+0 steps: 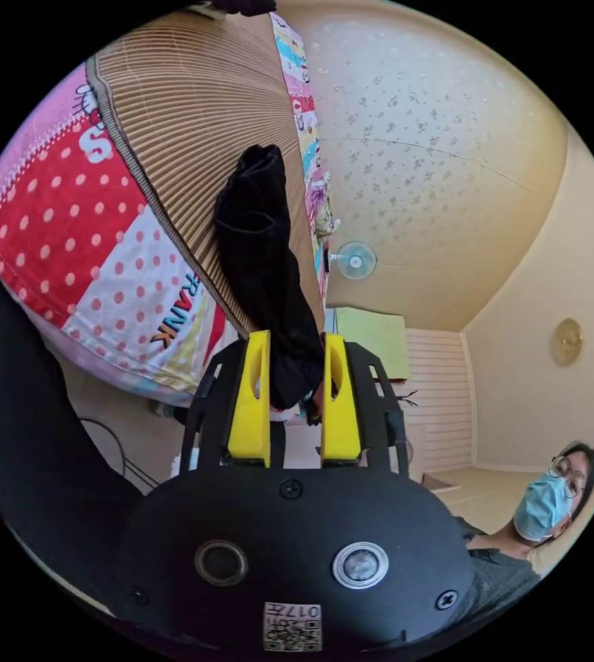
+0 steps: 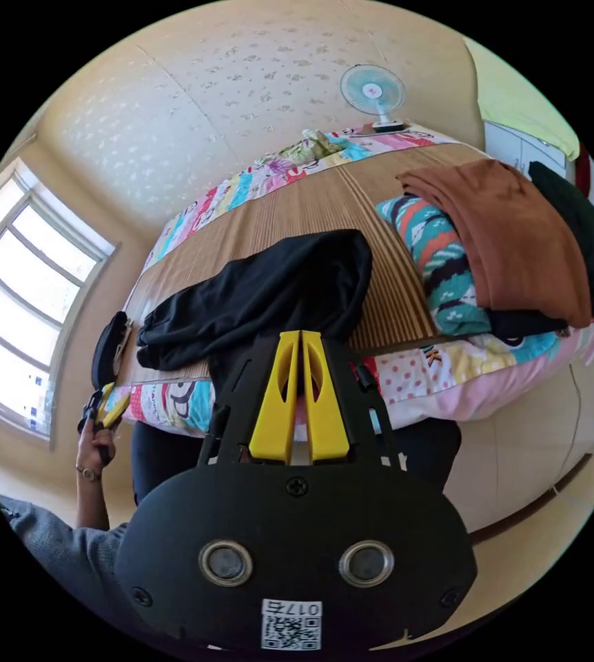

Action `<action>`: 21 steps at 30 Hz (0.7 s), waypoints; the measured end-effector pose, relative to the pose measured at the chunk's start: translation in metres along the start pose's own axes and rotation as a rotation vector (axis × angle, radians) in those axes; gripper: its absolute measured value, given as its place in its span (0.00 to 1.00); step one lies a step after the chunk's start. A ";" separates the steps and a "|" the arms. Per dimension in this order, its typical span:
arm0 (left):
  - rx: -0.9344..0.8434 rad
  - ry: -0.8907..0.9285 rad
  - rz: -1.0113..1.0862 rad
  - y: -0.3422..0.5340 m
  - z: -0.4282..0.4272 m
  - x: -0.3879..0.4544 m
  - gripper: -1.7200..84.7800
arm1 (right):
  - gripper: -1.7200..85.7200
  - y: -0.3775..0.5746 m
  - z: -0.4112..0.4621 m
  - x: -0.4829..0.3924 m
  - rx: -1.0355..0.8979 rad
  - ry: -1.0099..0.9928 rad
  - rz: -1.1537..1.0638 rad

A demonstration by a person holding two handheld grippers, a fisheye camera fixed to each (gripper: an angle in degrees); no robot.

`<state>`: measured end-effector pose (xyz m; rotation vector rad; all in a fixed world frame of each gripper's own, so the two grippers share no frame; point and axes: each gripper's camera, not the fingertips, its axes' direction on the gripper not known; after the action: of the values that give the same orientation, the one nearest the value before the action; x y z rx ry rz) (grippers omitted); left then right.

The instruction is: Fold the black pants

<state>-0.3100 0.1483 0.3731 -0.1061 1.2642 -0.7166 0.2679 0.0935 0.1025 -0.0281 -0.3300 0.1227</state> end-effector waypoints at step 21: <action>-0.200 0.351 0.141 -0.052 0.026 -0.019 0.10 | 0.15 -0.130 0.130 -0.096 -0.254 -0.356 -0.647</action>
<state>-0.3118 0.1100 0.4206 -0.0549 1.6618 -0.4979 0.1505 -0.0461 0.2007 -0.1495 -0.6930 -0.5628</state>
